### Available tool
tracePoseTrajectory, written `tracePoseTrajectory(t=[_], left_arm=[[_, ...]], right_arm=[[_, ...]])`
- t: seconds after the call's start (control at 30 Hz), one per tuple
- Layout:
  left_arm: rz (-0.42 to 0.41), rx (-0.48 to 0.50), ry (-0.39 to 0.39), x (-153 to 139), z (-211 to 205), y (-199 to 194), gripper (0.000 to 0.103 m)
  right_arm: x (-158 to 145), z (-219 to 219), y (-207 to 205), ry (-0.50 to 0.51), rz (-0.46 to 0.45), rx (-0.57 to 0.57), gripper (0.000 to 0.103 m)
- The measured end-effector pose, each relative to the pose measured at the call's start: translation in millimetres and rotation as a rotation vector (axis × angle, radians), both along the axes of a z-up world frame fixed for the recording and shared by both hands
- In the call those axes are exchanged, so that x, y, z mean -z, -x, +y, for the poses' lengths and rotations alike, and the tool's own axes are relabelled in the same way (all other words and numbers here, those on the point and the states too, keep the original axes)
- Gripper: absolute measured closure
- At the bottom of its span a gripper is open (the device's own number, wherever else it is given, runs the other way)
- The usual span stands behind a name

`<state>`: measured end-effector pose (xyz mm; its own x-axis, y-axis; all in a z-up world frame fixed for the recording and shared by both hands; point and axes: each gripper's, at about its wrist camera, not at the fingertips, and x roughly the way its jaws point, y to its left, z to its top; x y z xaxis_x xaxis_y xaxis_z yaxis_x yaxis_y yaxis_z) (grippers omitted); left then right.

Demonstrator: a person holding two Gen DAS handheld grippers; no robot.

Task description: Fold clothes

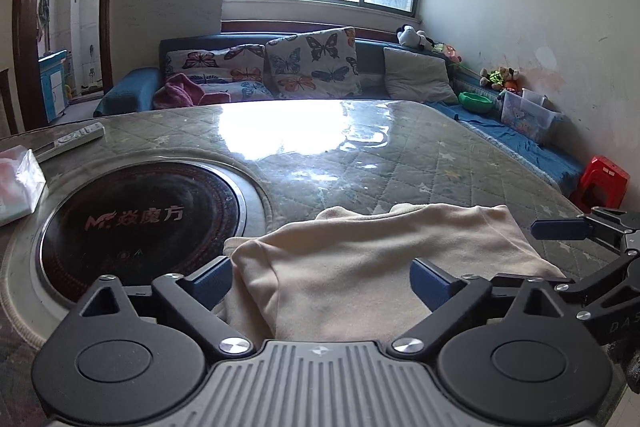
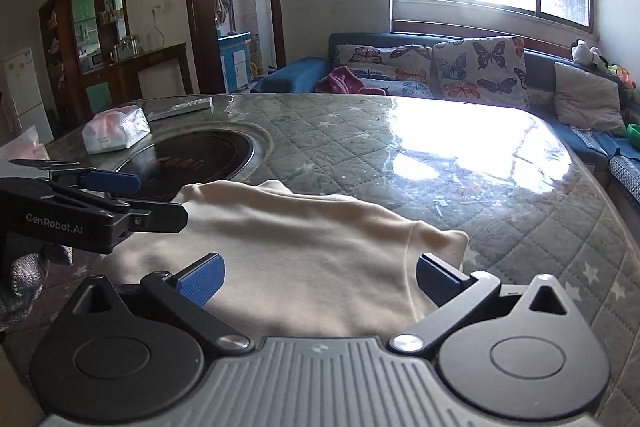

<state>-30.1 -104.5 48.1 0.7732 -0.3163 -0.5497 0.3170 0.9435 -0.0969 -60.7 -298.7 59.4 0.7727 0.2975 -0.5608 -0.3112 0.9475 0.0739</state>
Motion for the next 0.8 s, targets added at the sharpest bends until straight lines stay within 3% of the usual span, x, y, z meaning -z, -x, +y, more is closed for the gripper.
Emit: tracePoseTrajectory(t=[0.8], left_arm=[[-0.007, -0.119, 0.027, -1, 22, 53, 0.0]], right_arm=[[6, 27, 58, 0.035, -0.026, -0.066, 0.0]])
